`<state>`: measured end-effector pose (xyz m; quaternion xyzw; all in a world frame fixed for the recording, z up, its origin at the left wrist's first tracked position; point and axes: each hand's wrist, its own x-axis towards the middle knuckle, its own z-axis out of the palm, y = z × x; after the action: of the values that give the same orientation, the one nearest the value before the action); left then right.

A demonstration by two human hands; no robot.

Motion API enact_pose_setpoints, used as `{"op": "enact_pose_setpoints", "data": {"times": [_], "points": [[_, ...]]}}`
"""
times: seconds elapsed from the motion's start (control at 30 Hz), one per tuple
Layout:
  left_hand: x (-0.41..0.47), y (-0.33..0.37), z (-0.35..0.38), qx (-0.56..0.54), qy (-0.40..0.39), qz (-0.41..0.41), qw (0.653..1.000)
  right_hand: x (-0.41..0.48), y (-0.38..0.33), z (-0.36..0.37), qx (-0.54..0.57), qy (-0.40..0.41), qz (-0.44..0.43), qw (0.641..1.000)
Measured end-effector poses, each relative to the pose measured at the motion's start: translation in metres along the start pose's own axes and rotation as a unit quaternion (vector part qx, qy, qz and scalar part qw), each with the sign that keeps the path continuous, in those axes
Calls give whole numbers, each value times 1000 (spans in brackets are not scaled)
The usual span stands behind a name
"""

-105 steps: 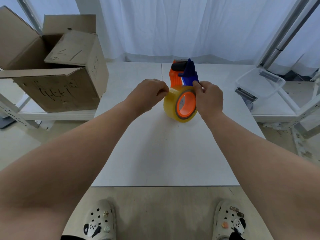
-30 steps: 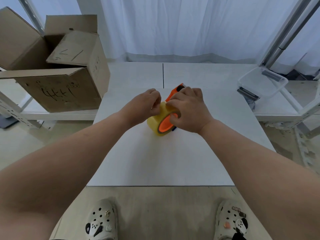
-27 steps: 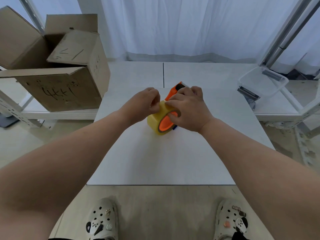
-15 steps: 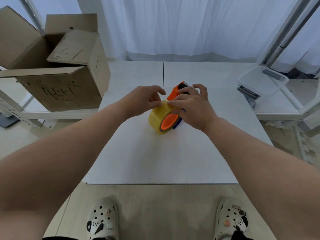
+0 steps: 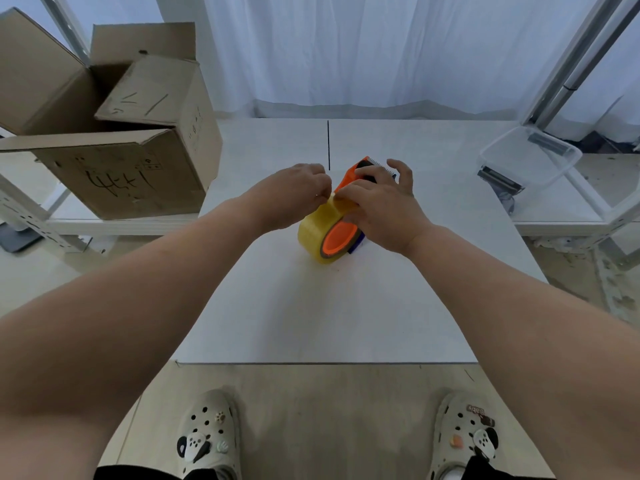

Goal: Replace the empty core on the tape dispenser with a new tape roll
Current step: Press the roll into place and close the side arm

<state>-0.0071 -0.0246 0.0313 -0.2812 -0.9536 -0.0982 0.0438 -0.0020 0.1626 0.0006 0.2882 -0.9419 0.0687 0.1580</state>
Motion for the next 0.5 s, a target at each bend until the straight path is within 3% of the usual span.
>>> {"op": "enact_pose_setpoints", "data": {"times": [0.17,0.33,0.5], "points": [[-2,1,-1,25,-10,30,999,0,1,-7,1,-42,-4,999],[-10,-4,9,50,27,70,996,-1,-2,-7,0,-58,9,998],[-12,-4,17,-35,63,-4,997,0,-3,-9,6,-64,15,998]]}}
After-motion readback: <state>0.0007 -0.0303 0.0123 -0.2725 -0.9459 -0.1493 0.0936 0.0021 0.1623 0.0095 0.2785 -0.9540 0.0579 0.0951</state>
